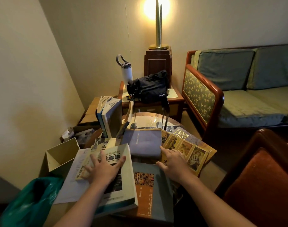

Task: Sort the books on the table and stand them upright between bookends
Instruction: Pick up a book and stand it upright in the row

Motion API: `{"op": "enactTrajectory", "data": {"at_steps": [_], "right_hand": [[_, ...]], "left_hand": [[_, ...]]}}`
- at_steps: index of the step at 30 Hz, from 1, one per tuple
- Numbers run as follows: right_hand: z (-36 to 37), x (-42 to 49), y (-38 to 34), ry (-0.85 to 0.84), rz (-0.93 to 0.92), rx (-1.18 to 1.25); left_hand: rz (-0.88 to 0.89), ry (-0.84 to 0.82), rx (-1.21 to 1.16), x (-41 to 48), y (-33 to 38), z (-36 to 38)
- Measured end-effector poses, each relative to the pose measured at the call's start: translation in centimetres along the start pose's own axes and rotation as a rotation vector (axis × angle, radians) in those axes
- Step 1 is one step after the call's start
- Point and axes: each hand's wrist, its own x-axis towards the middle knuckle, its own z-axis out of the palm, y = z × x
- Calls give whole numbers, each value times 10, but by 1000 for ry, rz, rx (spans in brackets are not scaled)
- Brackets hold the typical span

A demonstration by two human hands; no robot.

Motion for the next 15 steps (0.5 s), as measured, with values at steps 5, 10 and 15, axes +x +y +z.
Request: {"op": "enactTrajectory", "data": {"at_steps": [5, 10, 15], "right_hand": [[9, 0, -2, -18, -4, 30], [12, -2, -15, -24, 22, 39], [17, -5, -26, -96, 56, 93]], "left_hand": [[-12, 0, -36, 9, -4, -13], [16, -41, -119, 25, -12, -39], [137, -13, -277, 21, -13, -50]]}}
